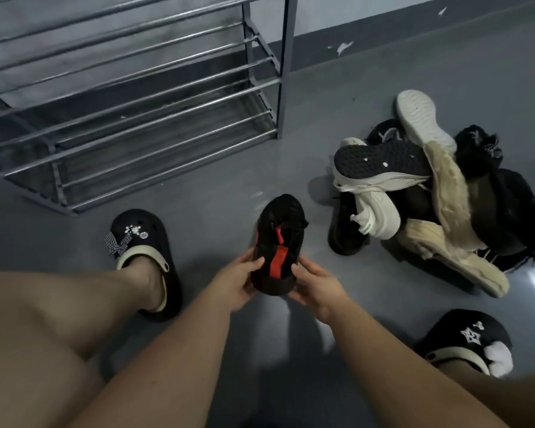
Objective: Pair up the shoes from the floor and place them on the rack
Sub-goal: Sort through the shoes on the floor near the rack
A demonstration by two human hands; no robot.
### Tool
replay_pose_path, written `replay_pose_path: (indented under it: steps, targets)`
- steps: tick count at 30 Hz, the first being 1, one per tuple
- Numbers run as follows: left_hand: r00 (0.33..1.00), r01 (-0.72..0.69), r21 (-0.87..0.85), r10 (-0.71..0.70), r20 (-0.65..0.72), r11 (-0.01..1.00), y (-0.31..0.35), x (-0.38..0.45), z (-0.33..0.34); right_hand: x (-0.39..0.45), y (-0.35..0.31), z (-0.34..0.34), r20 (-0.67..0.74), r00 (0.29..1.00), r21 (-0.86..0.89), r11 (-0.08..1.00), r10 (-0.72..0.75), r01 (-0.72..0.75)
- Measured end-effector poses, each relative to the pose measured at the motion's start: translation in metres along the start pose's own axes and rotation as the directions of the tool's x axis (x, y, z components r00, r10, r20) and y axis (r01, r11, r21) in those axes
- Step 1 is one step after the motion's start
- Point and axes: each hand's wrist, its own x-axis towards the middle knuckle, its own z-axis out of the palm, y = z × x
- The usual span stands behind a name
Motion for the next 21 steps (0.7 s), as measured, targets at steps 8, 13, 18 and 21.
replay_pose_path:
  steps: [8, 13, 18, 21]
  targets:
    - [0.996, 0.057, 0.05, -0.053, -0.078, 0.997, -0.016, 0.015, -0.008, 0.009, 0.014, 0.007, -0.054, 0.996, -0.041, 0.996, 0.073, -0.076]
    - [0.981, 0.169, 0.076, -0.16, -0.113, 0.983, -0.028, 0.02, -0.003, 0.003, 0.008, -0.007, -0.099, 0.989, -0.212, 0.968, 0.113, -0.132]
    - [0.98, 0.167, 0.111, -0.153, -0.128, 0.98, -0.029, 0.012, 0.004, 0.0, 0.011, -0.021, -0.12, 0.975, -0.177, 0.962, 0.186, -0.205]
    - [0.988, 0.11, 0.237, -0.082, -0.129, 0.965, -0.024, 0.013, 0.012, -0.005, 0.005, -0.022, -0.147, 0.977, -0.227, 0.956, 0.154, -0.185]
